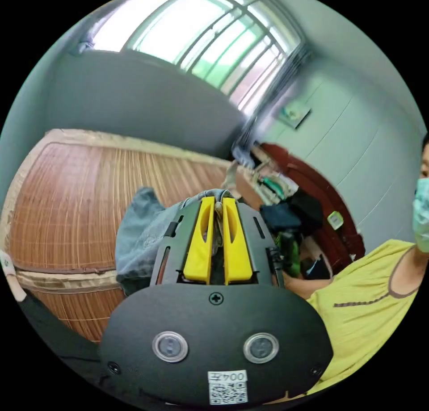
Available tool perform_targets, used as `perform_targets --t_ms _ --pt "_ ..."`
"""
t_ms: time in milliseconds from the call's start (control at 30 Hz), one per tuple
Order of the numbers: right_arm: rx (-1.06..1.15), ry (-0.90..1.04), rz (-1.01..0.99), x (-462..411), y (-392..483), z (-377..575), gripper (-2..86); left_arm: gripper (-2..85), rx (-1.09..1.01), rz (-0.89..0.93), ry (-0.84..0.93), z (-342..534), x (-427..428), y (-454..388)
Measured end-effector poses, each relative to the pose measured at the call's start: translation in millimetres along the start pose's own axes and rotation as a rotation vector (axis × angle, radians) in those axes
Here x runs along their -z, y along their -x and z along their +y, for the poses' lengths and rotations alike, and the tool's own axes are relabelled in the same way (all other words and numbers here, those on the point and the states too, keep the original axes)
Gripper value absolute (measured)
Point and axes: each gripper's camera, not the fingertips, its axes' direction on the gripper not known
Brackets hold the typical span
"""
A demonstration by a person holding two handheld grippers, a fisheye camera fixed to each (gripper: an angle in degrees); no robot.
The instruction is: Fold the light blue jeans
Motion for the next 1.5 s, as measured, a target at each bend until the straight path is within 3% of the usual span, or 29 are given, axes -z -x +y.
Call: perform_targets --t_ms 67,200,500,667,867,1167,1367,1500 --pt "-0.002 0.022 0.029 -4.4 1.1 -6.1 22.6 4.5 0.035 0.047 0.176 3.4 -75.5 16.9" --pt "-0.006 0.049 0.055 -7.3 1.9 -13.8 23.7 7.7 0.044 0.140 0.235 9.8 -116.8 22.9" --pt "-0.008 0.066 0.023 -16.2 -3.6 -33.0 23.6 15.0 -0.322 -0.126 0.192 33.9 -72.0 -78.4" --pt "-0.005 0.057 0.036 -13.1 -4.6 -39.0 23.4 12.9 -0.569 -0.422 0.418 89.6 -115.8 -143.7" --pt "-0.006 0.059 0.031 -11.9 -8.0 -43.9 23.0 13.4 -0.924 -0.759 0.532 135.9 -162.7 -200.8" --pt "0.009 0.054 0.053 -6.9 -9.5 -43.5 23.0 14.2 -1.238 -0.856 0.672 151.4 -225.6 -239.1" --pt "0.010 0.024 0.043 1.1 -13.2 -38.4 22.9 14.5 -1.278 -0.882 0.727 154.6 -211.1 -243.7" --pt "0.009 0.050 0.041 -0.3 -15.2 -35.9 22.9 14.1 -1.245 -0.877 0.666 137.3 -211.5 -253.1"
